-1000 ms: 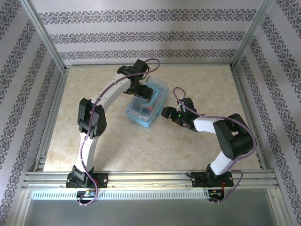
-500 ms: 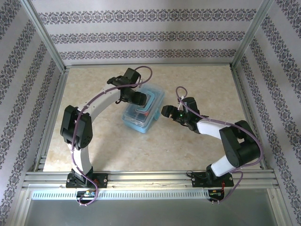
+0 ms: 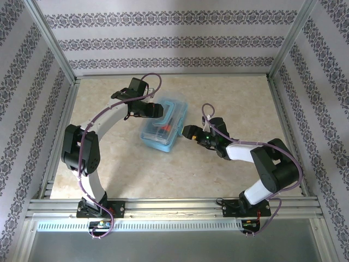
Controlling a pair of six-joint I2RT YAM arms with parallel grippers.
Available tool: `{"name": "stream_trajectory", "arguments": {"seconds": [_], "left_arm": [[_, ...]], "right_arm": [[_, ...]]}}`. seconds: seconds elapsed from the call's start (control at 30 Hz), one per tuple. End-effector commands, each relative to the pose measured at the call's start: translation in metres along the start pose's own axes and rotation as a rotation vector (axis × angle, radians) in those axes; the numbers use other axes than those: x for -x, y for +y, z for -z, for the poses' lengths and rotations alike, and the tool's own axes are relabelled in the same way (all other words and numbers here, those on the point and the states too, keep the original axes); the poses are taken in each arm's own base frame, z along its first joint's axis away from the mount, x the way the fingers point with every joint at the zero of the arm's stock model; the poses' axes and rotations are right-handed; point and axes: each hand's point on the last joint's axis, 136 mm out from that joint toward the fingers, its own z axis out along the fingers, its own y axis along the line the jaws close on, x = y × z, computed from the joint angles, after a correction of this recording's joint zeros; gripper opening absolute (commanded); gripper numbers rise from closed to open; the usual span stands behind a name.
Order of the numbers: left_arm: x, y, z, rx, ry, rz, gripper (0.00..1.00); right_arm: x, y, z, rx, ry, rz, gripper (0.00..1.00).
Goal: Pack the tool kit
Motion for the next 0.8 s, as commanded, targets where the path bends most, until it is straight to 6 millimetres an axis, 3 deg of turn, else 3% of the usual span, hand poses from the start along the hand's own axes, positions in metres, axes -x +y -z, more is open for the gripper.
{"name": "stream_trajectory", "arguments": {"seconds": [0.0,0.23,0.77], "left_arm": [[-0.059,0.032,-0.031,0.078,0.207,0.115,0.48],[-0.063,0.043,-0.037,0.113,0.222,0.097,0.45],[-0.066,0.041,-0.041,0.007,0.262,0.127,0.45]], "right_arm": [[0.011,0.017,-0.009,0.075,-0.026,-0.020,0.88],[0.017,0.016,-0.026,0.107,-0.031,-0.093,0.88],[0.029,0.035,-0.040,0.259,-0.087,-0.143,0.96]]}}
